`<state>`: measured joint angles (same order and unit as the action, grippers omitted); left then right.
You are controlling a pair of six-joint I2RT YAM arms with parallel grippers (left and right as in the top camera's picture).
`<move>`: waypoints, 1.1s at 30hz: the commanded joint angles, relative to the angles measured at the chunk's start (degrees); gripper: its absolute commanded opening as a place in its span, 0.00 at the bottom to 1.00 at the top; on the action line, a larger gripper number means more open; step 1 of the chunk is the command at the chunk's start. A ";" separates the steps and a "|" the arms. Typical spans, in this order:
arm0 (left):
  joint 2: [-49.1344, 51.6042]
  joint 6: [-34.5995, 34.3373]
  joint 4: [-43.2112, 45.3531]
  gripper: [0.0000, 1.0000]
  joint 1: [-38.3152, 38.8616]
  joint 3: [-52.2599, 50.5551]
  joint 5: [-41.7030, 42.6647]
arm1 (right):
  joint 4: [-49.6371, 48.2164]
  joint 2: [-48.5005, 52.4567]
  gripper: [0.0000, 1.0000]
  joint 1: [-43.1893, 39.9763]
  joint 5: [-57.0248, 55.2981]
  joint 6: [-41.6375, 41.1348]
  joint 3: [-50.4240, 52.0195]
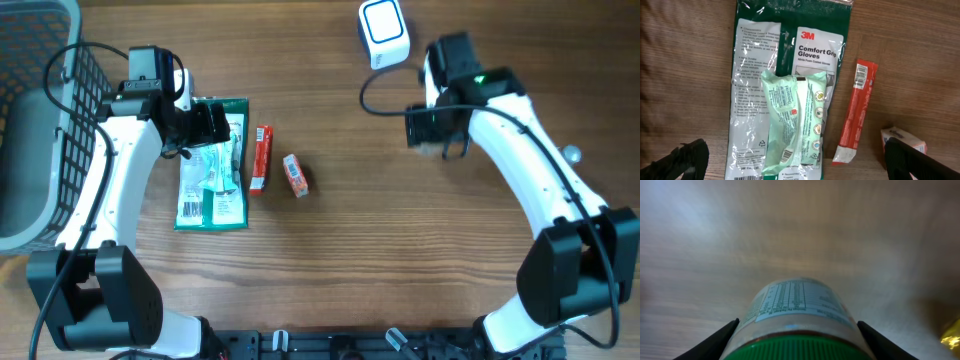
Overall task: Scan the item barcode
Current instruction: 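Carry the green jar to the right edge and set it down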
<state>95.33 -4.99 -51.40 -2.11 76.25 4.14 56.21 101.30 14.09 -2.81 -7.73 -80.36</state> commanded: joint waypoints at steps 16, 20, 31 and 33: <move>-0.72 0.07 -0.04 1.00 -0.26 0.59 -0.37 | -13.16 0.61 1.00 0.09 -11.30 -4.28 16.37; -0.72 0.07 -0.04 1.00 -0.26 0.59 -0.37 | -13.49 0.42 1.00 0.09 -12.85 -4.26 15.61; -0.72 0.09 -0.04 1.00 -0.26 0.59 -0.37 | -6.23 -7.06 0.56 0.13 16.15 -4.07 0.55; -0.72 0.07 -0.04 1.00 -0.26 0.59 -0.37 | -6.40 -6.10 0.16 0.33 16.02 -11.19 1.90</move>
<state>95.33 -4.99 -51.40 -2.11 76.25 4.12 50.09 93.38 14.15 5.87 -11.07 -80.01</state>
